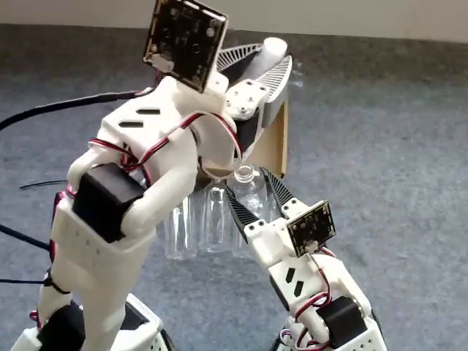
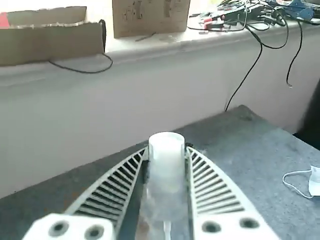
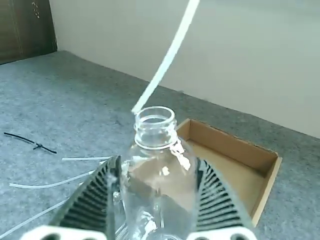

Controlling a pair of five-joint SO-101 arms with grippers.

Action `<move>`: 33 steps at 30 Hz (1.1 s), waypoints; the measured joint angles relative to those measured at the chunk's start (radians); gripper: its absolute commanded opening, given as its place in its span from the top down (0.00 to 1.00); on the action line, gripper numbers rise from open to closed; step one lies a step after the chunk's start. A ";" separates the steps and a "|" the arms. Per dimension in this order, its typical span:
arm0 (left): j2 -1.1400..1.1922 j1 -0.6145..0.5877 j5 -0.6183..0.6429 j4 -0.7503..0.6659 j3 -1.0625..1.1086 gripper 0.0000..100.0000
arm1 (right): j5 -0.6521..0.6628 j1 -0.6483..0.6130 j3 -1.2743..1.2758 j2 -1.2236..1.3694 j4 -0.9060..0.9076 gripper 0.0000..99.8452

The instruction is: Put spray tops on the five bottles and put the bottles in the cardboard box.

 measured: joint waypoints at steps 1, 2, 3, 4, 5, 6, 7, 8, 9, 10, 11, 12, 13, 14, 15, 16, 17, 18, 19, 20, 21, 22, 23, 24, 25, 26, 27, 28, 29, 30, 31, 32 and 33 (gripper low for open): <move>0.000 0.000 -0.009 0.000 -0.011 0.99 | 0.000 0.000 0.000 0.000 0.000 1.00; 0.000 0.000 -0.015 0.000 -0.015 0.99 | 0.000 0.000 0.000 0.000 0.000 1.00; 0.000 0.000 -0.018 0.000 -0.017 0.99 | 0.000 0.000 0.000 0.000 0.000 1.00; 0.000 0.000 -0.021 0.000 -0.017 0.99 | 0.000 0.000 0.000 0.000 0.000 1.00; 0.000 0.000 -0.021 0.000 -0.017 0.99 | 0.000 0.000 0.000 0.000 0.000 1.00; 0.000 0.000 -0.021 0.000 -0.017 0.99 | 0.000 0.000 0.000 0.000 0.000 1.00; 0.000 0.000 -0.021 0.000 -0.017 0.99 | 0.000 0.000 0.000 0.000 0.000 1.00; 0.000 0.000 -0.021 0.000 -0.017 0.99 | 0.000 0.000 0.000 0.000 0.000 1.00; 0.000 0.000 -0.021 0.000 -0.017 0.99 | 0.000 0.000 0.000 0.000 0.000 1.00; 0.000 0.000 -0.021 0.000 -0.017 0.99 | 0.000 0.000 0.000 0.000 0.000 1.00; 0.000 0.000 -0.021 0.000 -0.017 0.99 | 0.000 0.000 0.000 0.000 0.000 1.00; 0.000 0.003 -0.021 0.000 -0.017 0.99 | 0.000 0.000 0.000 0.000 0.000 1.00; 0.000 0.014 -0.021 0.000 -0.017 0.99 | 0.000 0.000 0.000 0.000 0.000 1.00; 0.000 0.026 -0.021 0.000 -0.017 0.99 | 0.000 0.000 0.000 0.000 0.000 1.00; 0.000 0.043 -0.021 0.000 -0.017 0.99 | 0.000 0.000 0.000 0.000 0.000 1.00; 0.000 0.061 -0.021 0.000 -0.017 0.99 | 0.000 0.000 0.000 0.000 0.003 1.00; 0.000 0.075 -0.021 0.000 -0.017 0.99 | 0.000 0.000 0.000 0.000 0.014 1.00; 0.000 0.081 -0.021 0.000 -0.017 0.99 | 0.000 0.000 0.000 0.000 0.025 1.00; 0.000 0.084 -0.021 0.000 -0.017 0.99 | 0.000 0.000 0.000 0.000 0.032 1.00; 0.000 0.084 -0.021 0.000 -0.017 0.99 | 0.000 0.000 0.000 0.000 0.034 1.00; 0.000 0.080 -0.021 0.000 -0.017 0.99 | 0.000 0.000 0.000 0.000 0.035 1.00; 0.000 0.078 -0.021 0.000 -0.017 0.99 | 0.000 0.000 0.000 0.000 0.037 1.00; 0.000 0.077 -0.021 0.000 -0.017 0.99 | 0.000 0.000 0.000 0.000 0.037 1.00; 0.000 0.077 -0.021 0.000 -0.012 0.99 | 0.000 0.000 0.000 0.000 0.037 1.00; -0.002 0.078 -0.021 0.000 -0.002 0.99 | 0.000 0.000 0.000 0.000 0.037 1.00; -0.005 0.080 -0.021 0.000 0.015 0.99 | 0.000 0.000 0.000 0.000 0.037 1.00; -0.005 0.077 -0.021 0.000 0.034 0.99 | 0.000 0.000 0.000 0.000 0.037 1.00; -0.006 0.068 -0.021 0.000 0.054 0.99 | 0.000 0.000 0.000 0.000 0.037 1.00; -0.006 0.057 -0.021 0.000 0.072 0.99 | 0.000 0.000 0.000 0.000 0.037 1.00; -0.006 0.043 -0.021 0.000 0.094 0.99 | 0.000 0.000 0.000 0.000 0.037 1.00; -0.006 0.029 -0.021 0.000 0.109 0.99 | 0.000 0.000 0.000 0.000 0.037 1.00; -0.006 0.025 -0.021 0.000 0.123 0.99 | 0.000 0.000 0.000 0.000 0.037 1.00; -0.006 0.020 -0.021 0.000 0.133 0.99 | 0.000 0.000 0.000 0.000 0.037 1.00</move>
